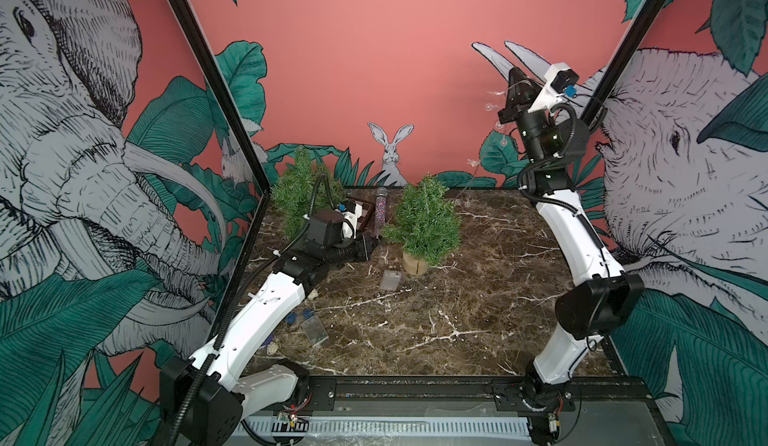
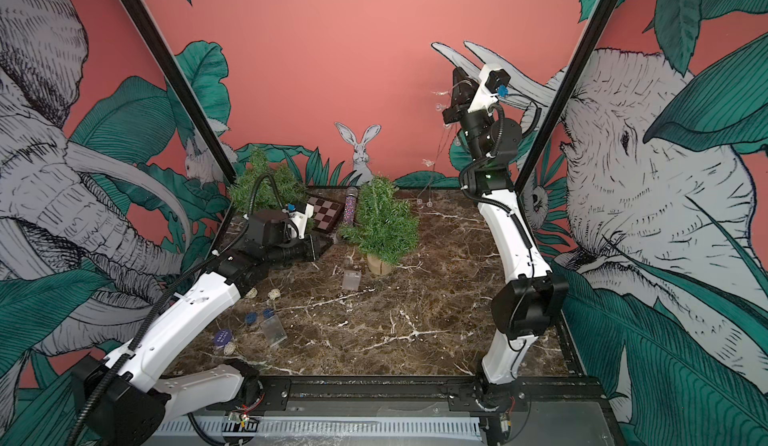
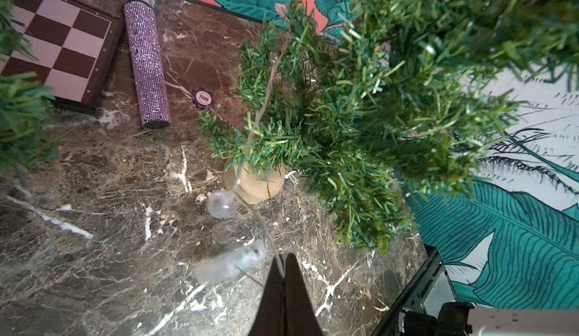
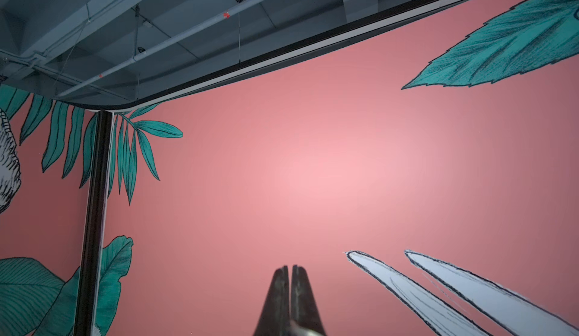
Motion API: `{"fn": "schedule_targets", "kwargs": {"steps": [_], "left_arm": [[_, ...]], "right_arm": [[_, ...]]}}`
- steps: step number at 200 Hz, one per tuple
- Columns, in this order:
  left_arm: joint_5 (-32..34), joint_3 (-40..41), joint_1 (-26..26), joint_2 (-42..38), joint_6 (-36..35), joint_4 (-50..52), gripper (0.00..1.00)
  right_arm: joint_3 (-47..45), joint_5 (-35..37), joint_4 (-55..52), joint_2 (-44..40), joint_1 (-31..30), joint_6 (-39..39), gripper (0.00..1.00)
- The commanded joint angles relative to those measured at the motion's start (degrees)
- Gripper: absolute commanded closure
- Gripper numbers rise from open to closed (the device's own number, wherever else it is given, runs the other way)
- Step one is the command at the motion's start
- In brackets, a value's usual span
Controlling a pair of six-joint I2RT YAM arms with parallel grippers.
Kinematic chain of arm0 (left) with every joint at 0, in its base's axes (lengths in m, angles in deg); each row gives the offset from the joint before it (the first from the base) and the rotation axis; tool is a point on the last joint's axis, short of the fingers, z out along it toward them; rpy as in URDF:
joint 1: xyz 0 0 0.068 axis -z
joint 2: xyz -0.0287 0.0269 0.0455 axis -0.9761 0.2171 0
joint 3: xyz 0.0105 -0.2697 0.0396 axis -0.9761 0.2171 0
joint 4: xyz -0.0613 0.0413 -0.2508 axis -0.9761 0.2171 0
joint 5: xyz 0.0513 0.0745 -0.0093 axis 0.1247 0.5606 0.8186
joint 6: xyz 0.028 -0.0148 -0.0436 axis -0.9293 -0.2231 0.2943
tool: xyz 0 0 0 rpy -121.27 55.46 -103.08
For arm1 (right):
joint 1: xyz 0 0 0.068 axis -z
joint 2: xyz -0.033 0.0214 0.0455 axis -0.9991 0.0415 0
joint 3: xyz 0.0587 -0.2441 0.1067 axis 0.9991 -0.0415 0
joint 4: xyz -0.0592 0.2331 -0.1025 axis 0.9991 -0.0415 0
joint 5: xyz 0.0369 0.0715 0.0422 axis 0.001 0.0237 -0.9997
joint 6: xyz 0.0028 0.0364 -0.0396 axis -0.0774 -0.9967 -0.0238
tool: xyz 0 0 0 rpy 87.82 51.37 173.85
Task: Wrap string light around the christmas tree
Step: Wrap the light string around the Christmas tree.
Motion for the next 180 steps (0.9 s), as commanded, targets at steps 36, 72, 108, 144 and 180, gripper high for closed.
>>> {"fn": "schedule_targets", "kwargs": {"steps": [36, 72, 108, 144, 180], "left_arm": [[-2.56, 7.43, 4.55, 3.68, 4.67, -12.22, 1.0], [-3.0, 7.66, 5.04, 5.3, 3.45, -13.66, 0.8], [1.07, 4.51, 5.02, 1.55, -2.73, -3.28, 0.61], [6.83, 3.09, 6.06, -3.63, -5.45, 5.82, 0.56], [18.74, -2.84, 19.33, -3.21, -13.52, 6.14, 0.49]], "right_arm": [[-19.1, -0.37, 2.95, -18.2, -0.3, -2.1, 1.0], [-26.94, -0.22, -5.27, -27.21, -2.59, -0.97, 1.0], [-26.74, 5.39, -24.57, -33.7, -6.02, 11.72, 1.0], [-26.78, 15.5, -39.54, -39.64, -6.83, 14.55, 1.0], [-20.02, 16.94, -54.95, -39.7, -6.92, 10.42, 1.0]]}}
